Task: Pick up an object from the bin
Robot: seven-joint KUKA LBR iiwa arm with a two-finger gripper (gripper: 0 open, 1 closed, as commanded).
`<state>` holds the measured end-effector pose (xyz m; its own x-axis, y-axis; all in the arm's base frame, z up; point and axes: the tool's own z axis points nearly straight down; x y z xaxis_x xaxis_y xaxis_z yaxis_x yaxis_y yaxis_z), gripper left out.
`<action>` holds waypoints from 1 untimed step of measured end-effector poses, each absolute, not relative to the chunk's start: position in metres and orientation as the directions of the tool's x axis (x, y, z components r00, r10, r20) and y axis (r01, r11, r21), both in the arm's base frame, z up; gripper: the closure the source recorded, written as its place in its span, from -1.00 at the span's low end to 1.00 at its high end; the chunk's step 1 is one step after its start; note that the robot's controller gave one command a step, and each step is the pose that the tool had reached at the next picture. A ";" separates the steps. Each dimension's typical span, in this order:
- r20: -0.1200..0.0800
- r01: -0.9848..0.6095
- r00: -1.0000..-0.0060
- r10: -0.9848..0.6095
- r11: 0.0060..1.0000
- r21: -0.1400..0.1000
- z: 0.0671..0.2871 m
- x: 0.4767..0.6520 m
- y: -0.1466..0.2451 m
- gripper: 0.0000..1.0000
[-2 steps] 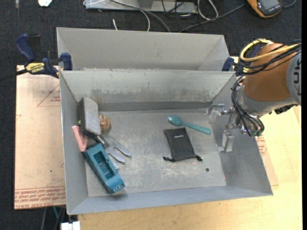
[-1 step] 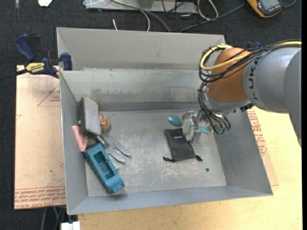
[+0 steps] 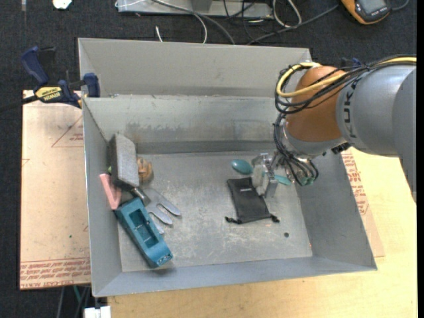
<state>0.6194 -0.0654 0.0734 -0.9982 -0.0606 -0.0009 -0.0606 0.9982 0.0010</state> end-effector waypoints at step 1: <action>-0.003 -0.239 -0.971 -0.239 0.971 0.000 0.072 0.619 -0.065 1.00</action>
Offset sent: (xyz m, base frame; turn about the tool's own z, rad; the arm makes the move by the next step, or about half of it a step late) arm -0.0057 -0.0049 0.0014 -0.3886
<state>0.6188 -0.0654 0.0719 -0.9711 -0.2385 -0.0031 -0.2385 0.9711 0.0000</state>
